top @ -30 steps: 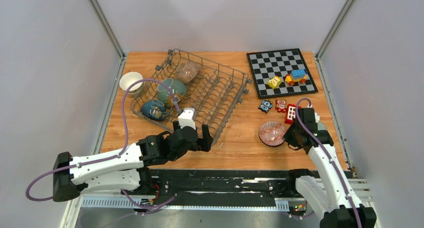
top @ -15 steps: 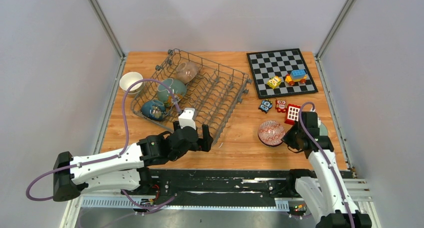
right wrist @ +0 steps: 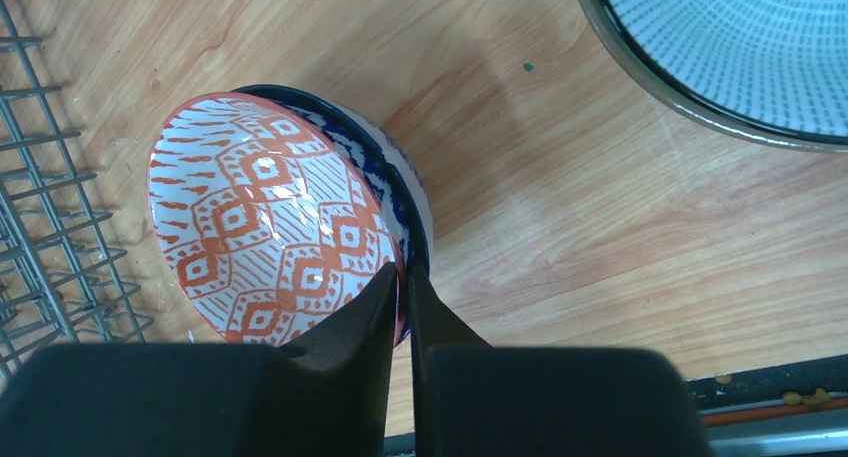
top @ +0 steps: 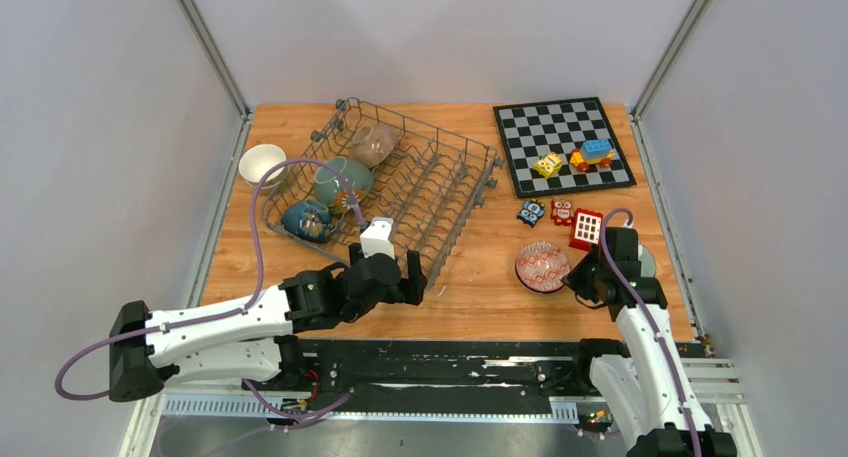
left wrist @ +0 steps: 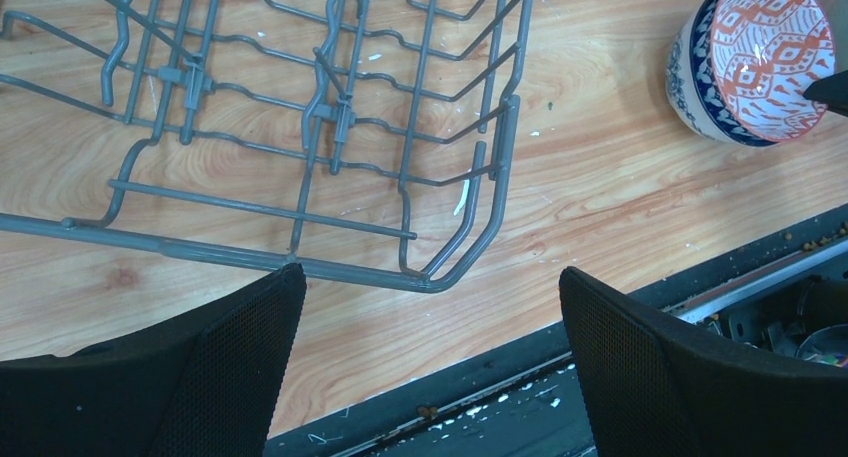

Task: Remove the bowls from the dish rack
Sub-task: Place the bowl with the bowl, then adjust the dish rack at the center of the board.

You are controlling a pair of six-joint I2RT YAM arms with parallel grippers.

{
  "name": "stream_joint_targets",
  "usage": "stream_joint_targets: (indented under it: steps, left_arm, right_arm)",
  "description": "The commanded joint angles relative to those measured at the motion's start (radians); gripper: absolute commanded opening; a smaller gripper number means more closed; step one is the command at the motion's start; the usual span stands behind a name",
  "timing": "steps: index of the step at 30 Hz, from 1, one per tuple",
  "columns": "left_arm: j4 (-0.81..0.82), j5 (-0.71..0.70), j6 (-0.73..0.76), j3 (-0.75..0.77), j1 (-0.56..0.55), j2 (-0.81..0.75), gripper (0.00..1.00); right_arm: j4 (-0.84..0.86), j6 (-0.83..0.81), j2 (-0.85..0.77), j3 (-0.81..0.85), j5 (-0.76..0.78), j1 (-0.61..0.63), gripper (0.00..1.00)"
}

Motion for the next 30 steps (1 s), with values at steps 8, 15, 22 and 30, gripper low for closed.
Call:
stream_joint_targets:
  steps: [8, 15, 22, 30]
  left_arm:
    - [0.02, -0.006, 0.003, 0.018, 0.008, 0.011, 0.99]
    - [0.007, -0.019, -0.002, 0.017, 0.008, -0.007, 0.99]
    - [-0.014, -0.077, 0.126, 0.039, 0.008, -0.032, 1.0]
    - [-0.214, -0.295, 0.455, 0.293, 0.033, 0.025, 1.0]
  right_arm:
    - [-0.053, -0.044, -0.041, 0.038, -0.012, -0.015, 0.49]
    - [-0.137, -0.111, -0.077, 0.183, -0.045, -0.009, 0.6]
    - [-0.131, -0.224, -0.042, 0.439, -0.17, 0.128, 0.61]
    - [-0.029, -0.295, 0.167, 0.637, 0.062, 0.694, 0.61]
